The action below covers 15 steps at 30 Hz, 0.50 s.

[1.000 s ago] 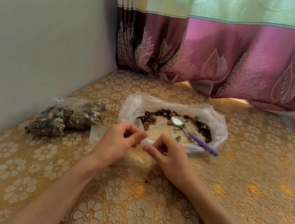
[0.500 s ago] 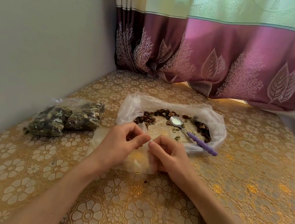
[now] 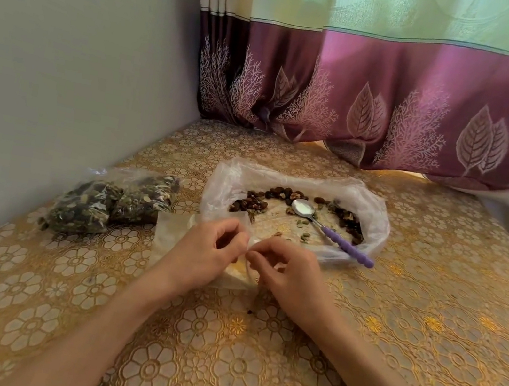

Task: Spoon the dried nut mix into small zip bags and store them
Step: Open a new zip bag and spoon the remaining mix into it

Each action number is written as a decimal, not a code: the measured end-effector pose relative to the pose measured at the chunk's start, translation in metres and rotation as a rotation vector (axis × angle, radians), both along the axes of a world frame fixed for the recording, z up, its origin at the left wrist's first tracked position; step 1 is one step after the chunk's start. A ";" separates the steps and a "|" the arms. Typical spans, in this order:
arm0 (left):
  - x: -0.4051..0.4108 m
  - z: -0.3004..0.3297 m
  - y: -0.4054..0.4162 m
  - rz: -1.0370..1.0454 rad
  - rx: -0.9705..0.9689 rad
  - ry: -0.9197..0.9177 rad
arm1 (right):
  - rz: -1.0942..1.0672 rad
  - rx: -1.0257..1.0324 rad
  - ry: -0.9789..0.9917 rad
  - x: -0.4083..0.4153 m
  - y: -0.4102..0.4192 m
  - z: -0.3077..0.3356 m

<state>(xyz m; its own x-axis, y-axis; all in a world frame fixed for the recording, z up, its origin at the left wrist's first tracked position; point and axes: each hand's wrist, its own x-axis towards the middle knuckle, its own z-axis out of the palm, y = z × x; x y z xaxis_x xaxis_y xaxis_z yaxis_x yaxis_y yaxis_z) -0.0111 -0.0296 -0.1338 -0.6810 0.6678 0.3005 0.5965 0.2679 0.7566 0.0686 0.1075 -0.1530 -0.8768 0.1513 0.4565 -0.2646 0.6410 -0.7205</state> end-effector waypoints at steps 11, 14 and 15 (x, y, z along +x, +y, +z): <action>0.013 0.009 0.005 0.030 0.084 0.112 | 0.055 -0.465 -0.034 -0.003 0.000 0.010; 0.013 0.009 0.008 0.053 0.102 0.105 | 0.011 -0.527 -0.041 -0.005 -0.004 0.006; 0.013 0.008 0.008 0.054 0.103 0.100 | -0.009 -0.517 -0.047 -0.006 -0.005 0.007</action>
<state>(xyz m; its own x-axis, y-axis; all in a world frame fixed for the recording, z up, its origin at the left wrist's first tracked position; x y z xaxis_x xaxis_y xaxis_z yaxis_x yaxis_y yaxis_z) 0.0016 -0.0215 -0.1256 -0.6787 0.5928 0.4336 0.6568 0.2257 0.7195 0.0627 0.1023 -0.1463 -0.8922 0.3544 0.2801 -0.2200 0.2005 -0.9547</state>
